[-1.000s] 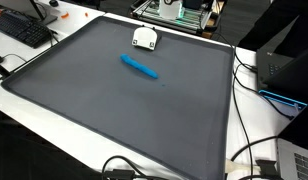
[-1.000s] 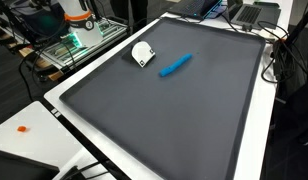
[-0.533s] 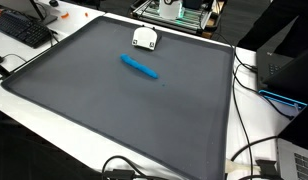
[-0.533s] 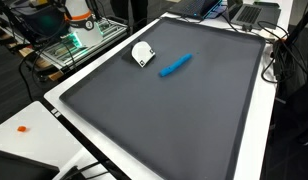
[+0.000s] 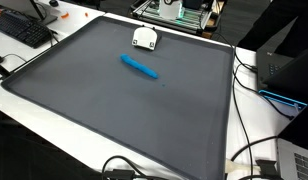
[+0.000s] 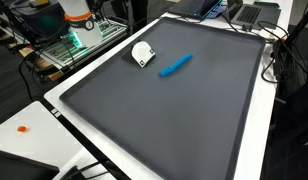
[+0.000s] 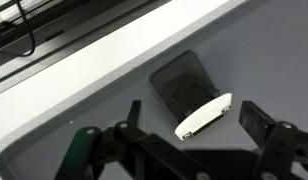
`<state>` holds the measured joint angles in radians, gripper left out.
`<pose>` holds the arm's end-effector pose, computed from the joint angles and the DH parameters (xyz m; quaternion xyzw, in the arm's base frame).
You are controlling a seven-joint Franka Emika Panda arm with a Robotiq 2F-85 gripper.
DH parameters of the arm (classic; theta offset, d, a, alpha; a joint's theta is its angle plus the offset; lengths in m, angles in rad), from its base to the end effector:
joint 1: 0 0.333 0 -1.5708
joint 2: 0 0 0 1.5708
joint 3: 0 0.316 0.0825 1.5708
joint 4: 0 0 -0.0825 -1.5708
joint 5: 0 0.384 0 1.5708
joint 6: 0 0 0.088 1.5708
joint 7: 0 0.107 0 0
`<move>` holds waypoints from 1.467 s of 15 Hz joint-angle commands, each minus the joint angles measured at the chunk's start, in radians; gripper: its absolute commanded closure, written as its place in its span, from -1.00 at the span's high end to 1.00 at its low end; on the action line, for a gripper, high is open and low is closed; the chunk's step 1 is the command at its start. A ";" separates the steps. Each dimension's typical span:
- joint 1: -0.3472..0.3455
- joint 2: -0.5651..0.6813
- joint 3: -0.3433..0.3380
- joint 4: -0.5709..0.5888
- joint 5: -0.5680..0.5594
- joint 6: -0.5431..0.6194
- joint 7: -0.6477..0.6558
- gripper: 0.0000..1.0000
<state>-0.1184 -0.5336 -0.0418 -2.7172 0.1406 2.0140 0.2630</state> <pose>0.3380 -0.0451 0.3739 -0.9645 0.2395 0.0888 0.0665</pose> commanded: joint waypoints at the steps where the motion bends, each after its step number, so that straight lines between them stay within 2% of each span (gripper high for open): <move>1: 0.007 0.086 0.027 0.022 0.115 0.020 0.144 1.00; 5: 0.015 0.145 0.036 0.021 0.247 0.068 0.228 1.00; 8: 0.016 0.191 0.046 0.013 0.312 0.150 0.283 1.00; 15: 0.038 0.297 0.050 0.016 0.364 0.273 0.365 1.00; 22: 0.065 0.377 0.050 0.018 0.377 0.386 0.365 1.00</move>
<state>-0.0734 -0.1947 0.0065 -2.6994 0.4921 2.3474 0.6259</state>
